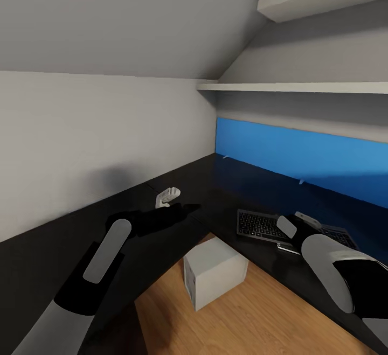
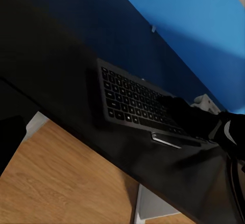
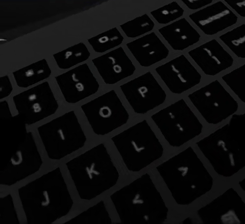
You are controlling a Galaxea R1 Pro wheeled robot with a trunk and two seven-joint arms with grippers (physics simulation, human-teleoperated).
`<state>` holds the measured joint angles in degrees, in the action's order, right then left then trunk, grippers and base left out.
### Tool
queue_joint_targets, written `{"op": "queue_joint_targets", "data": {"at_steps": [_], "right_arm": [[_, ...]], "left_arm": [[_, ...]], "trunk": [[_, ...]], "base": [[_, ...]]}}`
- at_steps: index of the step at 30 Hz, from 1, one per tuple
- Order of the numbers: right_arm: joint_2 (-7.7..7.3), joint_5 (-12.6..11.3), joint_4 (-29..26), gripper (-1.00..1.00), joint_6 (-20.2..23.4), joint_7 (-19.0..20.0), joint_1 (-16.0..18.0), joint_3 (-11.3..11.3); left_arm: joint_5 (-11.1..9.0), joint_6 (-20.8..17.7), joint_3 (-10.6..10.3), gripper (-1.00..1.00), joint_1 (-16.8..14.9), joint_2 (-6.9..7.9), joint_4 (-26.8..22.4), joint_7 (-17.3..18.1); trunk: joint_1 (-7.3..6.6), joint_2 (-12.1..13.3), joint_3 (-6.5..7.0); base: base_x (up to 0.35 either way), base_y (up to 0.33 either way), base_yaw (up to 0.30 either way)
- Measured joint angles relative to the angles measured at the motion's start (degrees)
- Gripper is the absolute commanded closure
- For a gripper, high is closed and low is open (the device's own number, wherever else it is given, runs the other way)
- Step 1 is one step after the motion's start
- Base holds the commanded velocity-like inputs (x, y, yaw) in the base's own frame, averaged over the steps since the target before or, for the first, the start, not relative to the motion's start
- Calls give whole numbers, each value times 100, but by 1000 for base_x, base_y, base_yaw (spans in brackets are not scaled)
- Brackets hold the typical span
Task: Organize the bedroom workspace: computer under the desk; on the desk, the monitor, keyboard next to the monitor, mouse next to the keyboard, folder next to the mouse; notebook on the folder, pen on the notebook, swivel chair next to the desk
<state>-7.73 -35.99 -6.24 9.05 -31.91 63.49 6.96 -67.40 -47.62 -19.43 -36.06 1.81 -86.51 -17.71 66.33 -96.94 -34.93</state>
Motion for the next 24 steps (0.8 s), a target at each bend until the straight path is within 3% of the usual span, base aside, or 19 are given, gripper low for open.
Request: {"op": "queue_joint_targets", "data": {"at_steps": [6, 24], "right_arm": [[1, 55, 14, -100, 0, -16, 2, -25], [6, 61, 43, -100, 7, -12, 2, 81]], "left_arm": [[3, -1, 2, -100, 2, 8, -3, -1], [4, -1, 2, -100, 2, 10, 12, -2]], "trunk": [[0, 0, 0], [0, 0, 0]], "base": [[0, 0, 139], [0, 0, 272]]}}
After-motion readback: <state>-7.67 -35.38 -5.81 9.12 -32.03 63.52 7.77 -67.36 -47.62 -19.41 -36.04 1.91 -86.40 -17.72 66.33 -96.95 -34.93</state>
